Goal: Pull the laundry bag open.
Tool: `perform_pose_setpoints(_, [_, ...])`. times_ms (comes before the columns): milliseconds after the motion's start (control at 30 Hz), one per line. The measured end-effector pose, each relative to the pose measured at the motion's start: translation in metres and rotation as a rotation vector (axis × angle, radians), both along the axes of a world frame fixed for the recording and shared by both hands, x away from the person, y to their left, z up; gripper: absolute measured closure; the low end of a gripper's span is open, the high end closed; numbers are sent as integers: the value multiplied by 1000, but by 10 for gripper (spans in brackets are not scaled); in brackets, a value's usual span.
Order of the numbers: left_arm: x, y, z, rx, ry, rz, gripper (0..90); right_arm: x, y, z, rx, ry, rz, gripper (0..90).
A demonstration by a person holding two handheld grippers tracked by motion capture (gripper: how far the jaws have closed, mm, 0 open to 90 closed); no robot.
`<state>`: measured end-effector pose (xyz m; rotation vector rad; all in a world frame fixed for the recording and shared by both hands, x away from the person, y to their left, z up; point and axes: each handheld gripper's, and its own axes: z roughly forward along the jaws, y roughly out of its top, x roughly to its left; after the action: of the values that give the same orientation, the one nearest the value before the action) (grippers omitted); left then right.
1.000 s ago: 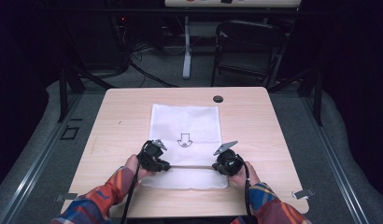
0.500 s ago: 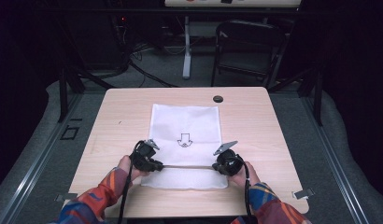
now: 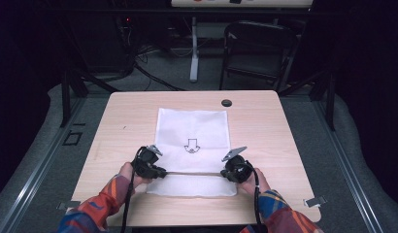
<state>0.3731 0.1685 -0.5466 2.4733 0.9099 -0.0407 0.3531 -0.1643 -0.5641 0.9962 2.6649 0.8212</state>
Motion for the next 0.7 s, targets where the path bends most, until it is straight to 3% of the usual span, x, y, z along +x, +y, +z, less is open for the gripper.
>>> perform_pose_setpoints(700, [-2, 22, 3, -12, 11, 51, 811, 0, 1, 0, -3, 0, 0, 900])
